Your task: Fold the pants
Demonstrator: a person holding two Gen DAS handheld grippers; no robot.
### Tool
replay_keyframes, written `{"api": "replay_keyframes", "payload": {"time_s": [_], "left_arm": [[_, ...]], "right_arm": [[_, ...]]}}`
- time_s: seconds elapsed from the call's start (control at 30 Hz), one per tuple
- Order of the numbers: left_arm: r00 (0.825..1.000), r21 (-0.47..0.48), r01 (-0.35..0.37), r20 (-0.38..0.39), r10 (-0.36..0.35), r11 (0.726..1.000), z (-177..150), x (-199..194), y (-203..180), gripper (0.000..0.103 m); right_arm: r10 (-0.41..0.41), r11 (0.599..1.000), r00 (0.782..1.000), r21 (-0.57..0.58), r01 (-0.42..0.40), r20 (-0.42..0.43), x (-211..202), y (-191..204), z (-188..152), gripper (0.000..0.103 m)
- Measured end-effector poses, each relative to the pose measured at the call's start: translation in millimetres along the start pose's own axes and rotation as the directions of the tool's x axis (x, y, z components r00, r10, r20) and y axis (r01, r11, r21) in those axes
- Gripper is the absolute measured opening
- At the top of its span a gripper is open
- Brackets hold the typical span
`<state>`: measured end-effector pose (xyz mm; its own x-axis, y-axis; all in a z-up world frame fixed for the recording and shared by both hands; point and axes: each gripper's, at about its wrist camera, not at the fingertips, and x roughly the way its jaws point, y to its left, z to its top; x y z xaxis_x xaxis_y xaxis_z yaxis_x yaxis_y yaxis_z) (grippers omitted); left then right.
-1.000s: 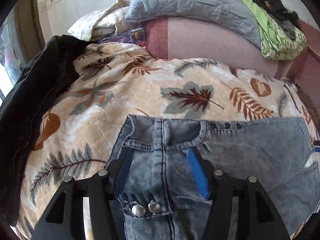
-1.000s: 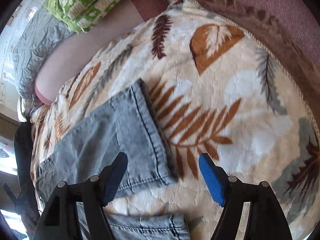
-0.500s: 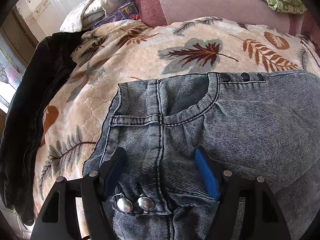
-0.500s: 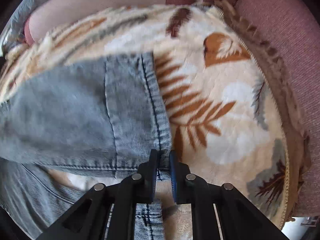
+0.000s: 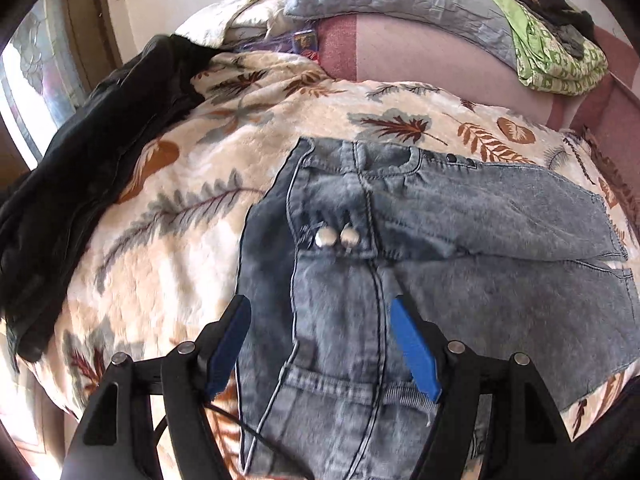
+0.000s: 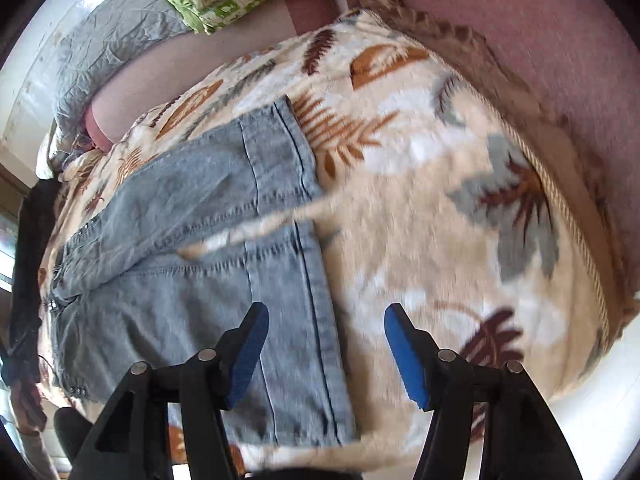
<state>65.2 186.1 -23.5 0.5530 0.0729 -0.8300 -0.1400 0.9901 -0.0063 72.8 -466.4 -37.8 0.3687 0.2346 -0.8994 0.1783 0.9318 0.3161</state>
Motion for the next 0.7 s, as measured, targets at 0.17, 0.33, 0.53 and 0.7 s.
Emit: {"api": "replay_keyframes", "payload": {"time_s": [0.17, 0.33, 0.53, 0.7], "left_arm": [[0.997, 0.011, -0.017, -0.078, 0.018, 1.0, -21, 14, 0, 0.073], [0.992, 0.062, -0.056, -0.107, 0.063, 0.997, -29, 24, -7, 0.073], [0.992, 0.068, -0.052, -0.112, 0.059, 0.996, -27, 17, -10, 0.073], [0.994, 0.099, -0.029, -0.101, 0.04, 0.995, -23, 6, -23, 0.073]], "right_arm": [[0.071, 0.996, 0.994, 0.057, -0.067, -0.077, 23, -12, -29, 0.047], [-0.043, 0.992, 0.995, -0.119, 0.032, -0.09, 24, 22, -33, 0.018], [-0.326, 0.852, 0.937, -0.389, 0.35, 0.128, -1, 70, -37, 0.017], [-0.373, 0.846, 0.926, -0.39, 0.364, 0.055, 32, 49, -43, 0.029]]}}
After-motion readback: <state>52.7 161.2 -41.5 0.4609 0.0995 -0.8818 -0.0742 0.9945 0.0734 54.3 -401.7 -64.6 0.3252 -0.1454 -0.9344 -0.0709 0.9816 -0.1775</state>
